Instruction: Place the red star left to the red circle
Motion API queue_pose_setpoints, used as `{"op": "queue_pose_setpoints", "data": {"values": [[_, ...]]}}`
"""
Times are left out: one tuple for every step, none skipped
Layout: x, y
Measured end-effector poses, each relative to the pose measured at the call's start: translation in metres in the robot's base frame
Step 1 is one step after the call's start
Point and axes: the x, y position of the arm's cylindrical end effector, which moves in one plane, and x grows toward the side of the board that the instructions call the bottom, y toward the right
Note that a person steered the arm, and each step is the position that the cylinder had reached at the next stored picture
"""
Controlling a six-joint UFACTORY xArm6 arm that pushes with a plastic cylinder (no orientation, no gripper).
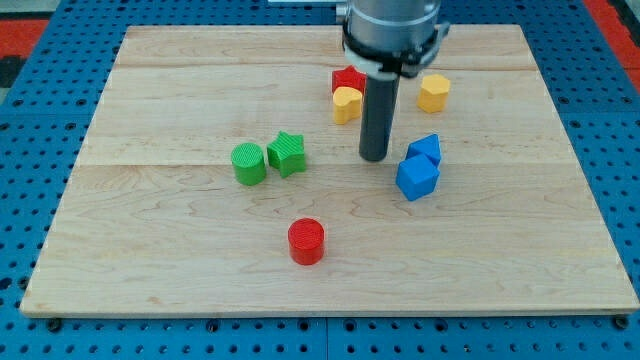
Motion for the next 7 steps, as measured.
{"op": "queue_pose_setpoints", "data": {"values": [[-0.053,0.033],[-0.093,0.019],[-0.099,-0.036],[-0.097,-0.113],[-0.120,-0.132],[-0.148,-0.139],[-0.116,-0.200]]}}
